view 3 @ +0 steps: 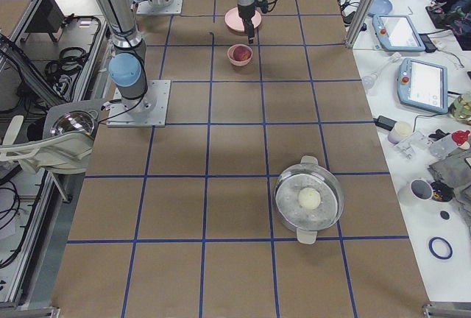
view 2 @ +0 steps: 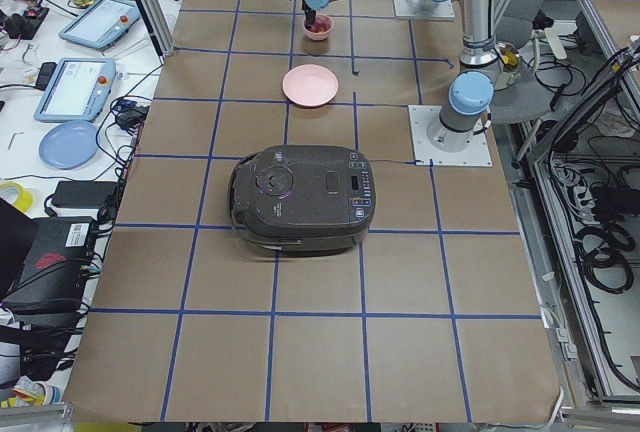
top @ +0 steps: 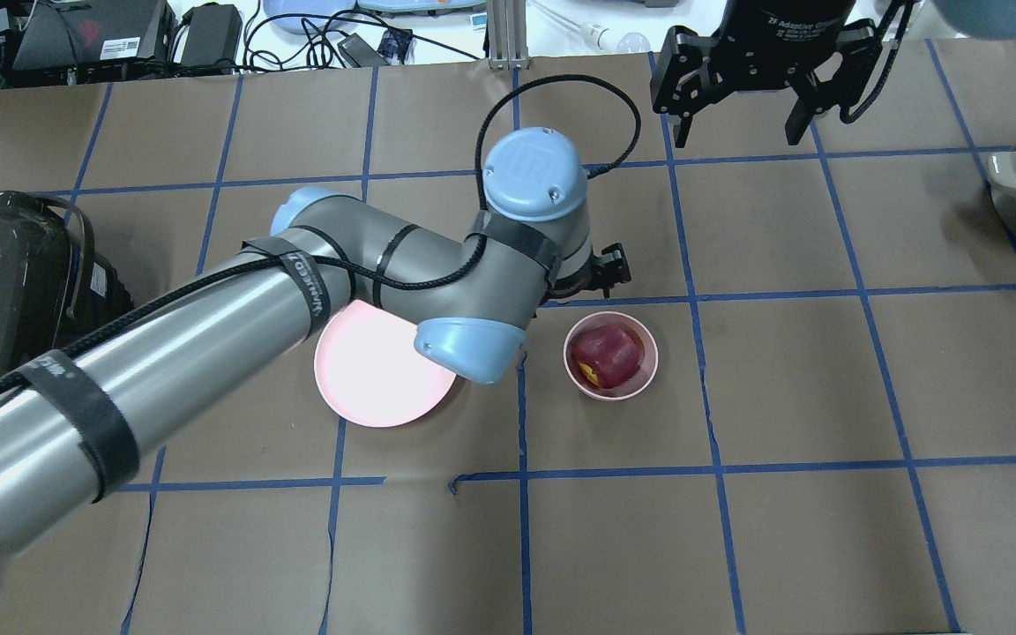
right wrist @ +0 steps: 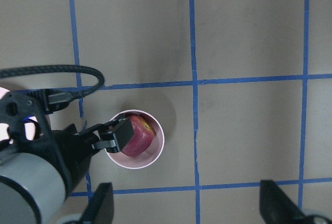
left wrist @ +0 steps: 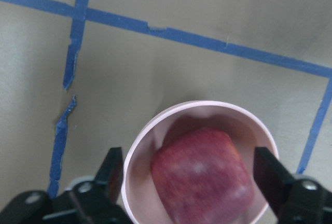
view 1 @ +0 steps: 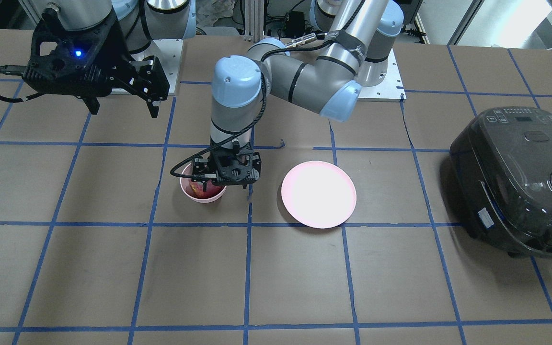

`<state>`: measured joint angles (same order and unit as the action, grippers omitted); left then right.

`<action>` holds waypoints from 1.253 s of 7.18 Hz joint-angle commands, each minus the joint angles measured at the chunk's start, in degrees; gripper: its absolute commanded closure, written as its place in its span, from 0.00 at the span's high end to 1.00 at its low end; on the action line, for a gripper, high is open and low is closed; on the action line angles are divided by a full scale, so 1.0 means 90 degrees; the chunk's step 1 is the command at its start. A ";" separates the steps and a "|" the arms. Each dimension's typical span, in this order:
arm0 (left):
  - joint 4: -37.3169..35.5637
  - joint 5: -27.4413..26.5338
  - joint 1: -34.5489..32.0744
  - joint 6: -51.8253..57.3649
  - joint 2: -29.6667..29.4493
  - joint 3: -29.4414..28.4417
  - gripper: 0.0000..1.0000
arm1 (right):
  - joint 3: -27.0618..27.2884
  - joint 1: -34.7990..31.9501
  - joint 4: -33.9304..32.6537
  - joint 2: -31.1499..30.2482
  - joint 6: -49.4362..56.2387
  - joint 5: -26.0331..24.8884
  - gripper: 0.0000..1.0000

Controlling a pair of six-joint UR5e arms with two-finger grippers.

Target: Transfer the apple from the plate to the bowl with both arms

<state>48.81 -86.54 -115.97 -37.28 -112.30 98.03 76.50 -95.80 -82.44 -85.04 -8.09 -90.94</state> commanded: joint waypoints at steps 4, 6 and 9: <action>0.2049 0.0006 0.2676 0.3632 0.1673 0.0105 1.00 | -0.0004 0.0000 0.0000 -0.0014 0.0000 -0.0003 1.00; 0.3951 -0.0159 0.2837 0.3819 0.2222 -0.0974 1.00 | -0.0004 0.0000 0.0000 -0.0014 0.0000 -0.0003 1.00; 0.4459 -0.0412 0.2924 0.4228 0.2351 -0.1352 1.00 | -0.0023 0.0000 0.0000 -0.0014 0.0010 -0.0013 1.00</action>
<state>87.95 -88.65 -89.87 -1.31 -91.44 86.17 76.36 -95.80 -82.44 -85.16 -8.07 -91.02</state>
